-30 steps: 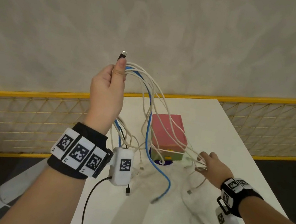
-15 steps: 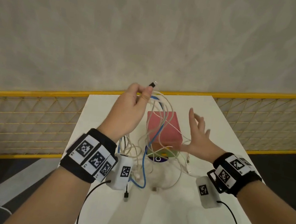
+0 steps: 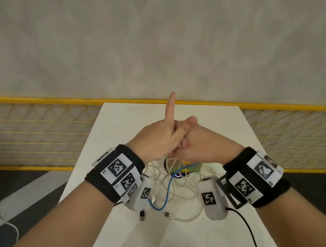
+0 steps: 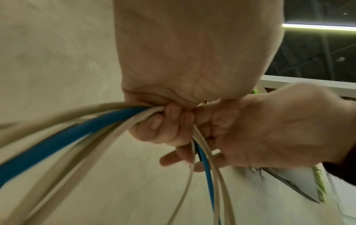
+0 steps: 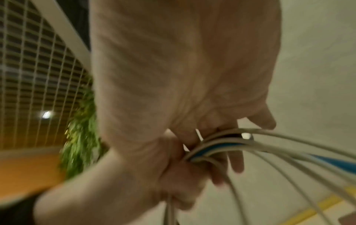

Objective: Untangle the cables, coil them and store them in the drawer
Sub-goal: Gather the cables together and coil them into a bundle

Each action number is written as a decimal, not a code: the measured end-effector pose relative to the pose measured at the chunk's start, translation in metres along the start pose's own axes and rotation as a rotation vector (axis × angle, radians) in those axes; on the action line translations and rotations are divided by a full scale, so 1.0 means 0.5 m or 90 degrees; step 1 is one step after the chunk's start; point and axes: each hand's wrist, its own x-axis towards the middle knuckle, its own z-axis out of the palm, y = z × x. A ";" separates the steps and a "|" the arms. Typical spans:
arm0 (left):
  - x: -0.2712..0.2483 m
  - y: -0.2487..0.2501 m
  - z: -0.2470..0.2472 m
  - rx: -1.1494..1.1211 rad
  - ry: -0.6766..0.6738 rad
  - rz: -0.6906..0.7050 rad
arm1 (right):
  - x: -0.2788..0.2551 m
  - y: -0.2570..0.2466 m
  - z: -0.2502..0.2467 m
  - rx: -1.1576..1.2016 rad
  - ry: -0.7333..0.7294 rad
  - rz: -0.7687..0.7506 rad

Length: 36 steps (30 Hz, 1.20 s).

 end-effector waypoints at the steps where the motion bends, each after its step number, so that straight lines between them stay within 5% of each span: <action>1: 0.002 -0.003 0.003 -0.002 0.003 0.006 | 0.004 0.002 0.007 -0.048 0.043 -0.006; 4: 0.011 -0.017 0.010 -0.104 0.011 0.038 | 0.012 0.013 0.025 -0.162 0.185 0.000; 7: 0.013 -0.060 0.027 -0.310 0.005 0.044 | 0.003 0.029 -0.014 -0.088 0.296 0.096; 11: 0.001 -0.153 0.080 -0.163 -0.055 -0.011 | -0.029 0.078 -0.066 0.142 0.479 0.174; 14: 0.008 -0.181 0.102 -0.085 -0.016 -0.057 | -0.051 0.111 -0.058 0.069 0.423 0.236; 18: 0.033 -0.168 0.101 0.041 -0.004 -0.062 | -0.072 0.125 -0.024 -0.223 0.205 0.348; 22: 0.050 -0.107 0.107 0.101 -0.035 -0.026 | -0.044 0.079 0.035 -0.440 0.237 0.081; 27: 0.042 -0.065 0.096 0.032 -0.048 0.064 | -0.024 0.056 0.042 -0.287 0.145 0.076; 30: 0.031 -0.111 0.097 -0.040 -0.023 0.106 | -0.034 0.051 0.008 -0.214 0.186 0.099; 36: 0.036 -0.221 0.129 -0.006 0.021 0.016 | -0.065 0.088 0.000 -0.058 0.321 0.157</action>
